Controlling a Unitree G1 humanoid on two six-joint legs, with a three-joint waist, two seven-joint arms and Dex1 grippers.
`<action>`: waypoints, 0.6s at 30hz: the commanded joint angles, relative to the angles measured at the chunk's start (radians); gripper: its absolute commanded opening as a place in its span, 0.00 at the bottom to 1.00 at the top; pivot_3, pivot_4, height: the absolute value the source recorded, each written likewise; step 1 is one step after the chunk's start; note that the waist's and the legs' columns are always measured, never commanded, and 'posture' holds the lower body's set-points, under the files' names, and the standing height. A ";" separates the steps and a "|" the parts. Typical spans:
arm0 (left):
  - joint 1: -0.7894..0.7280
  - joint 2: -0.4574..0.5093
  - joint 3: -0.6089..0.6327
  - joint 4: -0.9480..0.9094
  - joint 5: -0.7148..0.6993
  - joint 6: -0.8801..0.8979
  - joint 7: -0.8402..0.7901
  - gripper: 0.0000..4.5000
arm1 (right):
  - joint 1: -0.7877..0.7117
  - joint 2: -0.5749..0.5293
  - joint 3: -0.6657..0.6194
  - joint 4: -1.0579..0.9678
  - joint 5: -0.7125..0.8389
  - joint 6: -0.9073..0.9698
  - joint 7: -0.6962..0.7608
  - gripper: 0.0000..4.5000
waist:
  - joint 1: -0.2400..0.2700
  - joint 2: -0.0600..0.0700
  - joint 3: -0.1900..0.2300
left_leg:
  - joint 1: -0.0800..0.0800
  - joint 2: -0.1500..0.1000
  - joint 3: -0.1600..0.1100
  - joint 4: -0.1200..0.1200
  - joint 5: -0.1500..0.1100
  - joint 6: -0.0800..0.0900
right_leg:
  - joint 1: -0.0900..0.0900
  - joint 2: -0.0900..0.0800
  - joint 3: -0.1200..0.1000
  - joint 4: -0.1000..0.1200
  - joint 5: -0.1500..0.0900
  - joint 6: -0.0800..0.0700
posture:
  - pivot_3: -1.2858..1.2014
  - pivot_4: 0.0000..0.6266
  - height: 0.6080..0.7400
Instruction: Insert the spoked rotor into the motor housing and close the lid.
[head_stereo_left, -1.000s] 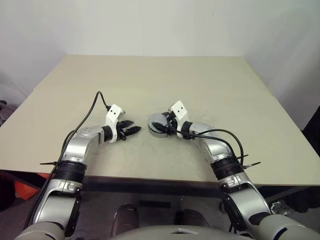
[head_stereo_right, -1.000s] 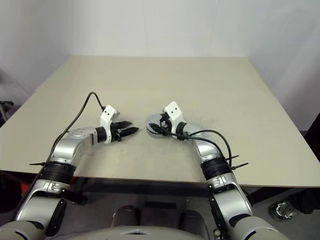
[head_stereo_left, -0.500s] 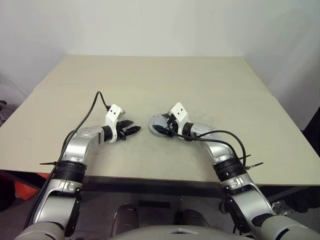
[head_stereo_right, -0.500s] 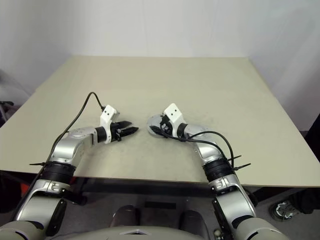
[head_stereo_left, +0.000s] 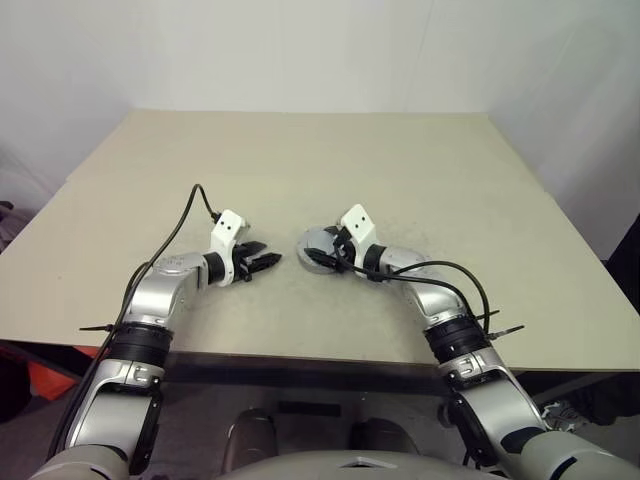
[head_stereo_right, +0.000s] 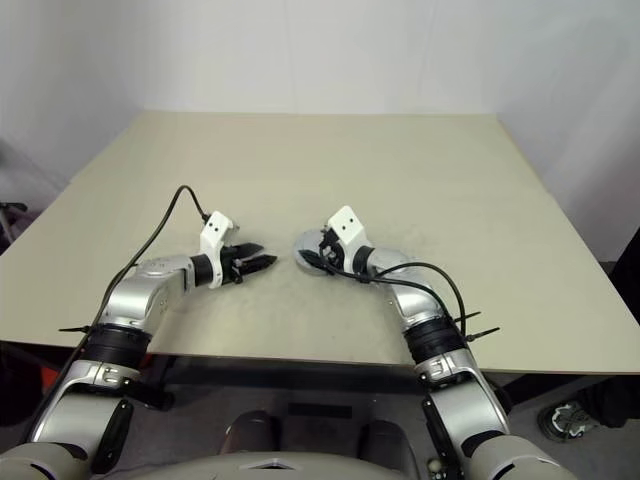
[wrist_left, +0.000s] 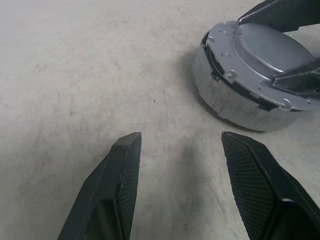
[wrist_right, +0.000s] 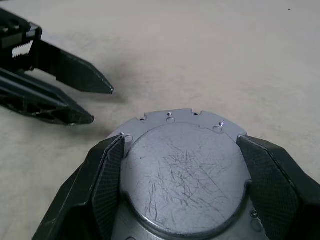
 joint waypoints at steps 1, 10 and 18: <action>-0.005 0.006 0.013 -0.036 -0.009 -0.006 0.001 0.61 | -0.033 0.010 -0.020 -0.002 0.013 -0.017 -0.013 0.70 | 0.000 0.000 0.000 | 0.000 0.000 0.000 0.000 0.000 0.000 | 0.000 0.000 0.000 0.000 0.000 0.000 | 0.52 0.00 1.00; -0.005 0.008 0.015 -0.035 -0.008 -0.008 0.000 0.61 | -0.025 -0.006 0.014 0.025 -0.029 -0.042 -0.010 0.70 | 0.000 0.000 0.000 | 0.000 0.000 0.000 0.000 0.000 0.000 | 0.000 0.000 0.000 0.000 0.000 0.000 | 0.52 0.00 1.00; -0.004 0.007 0.014 -0.036 -0.008 -0.008 0.000 0.61 | -0.027 -0.010 0.022 0.058 -0.060 -0.046 -0.031 0.70 | 0.000 0.000 0.000 | 0.002 0.000 0.000 0.000 0.000 0.000 | 0.002 0.000 0.000 0.000 0.000 0.000 | 0.52 0.00 1.00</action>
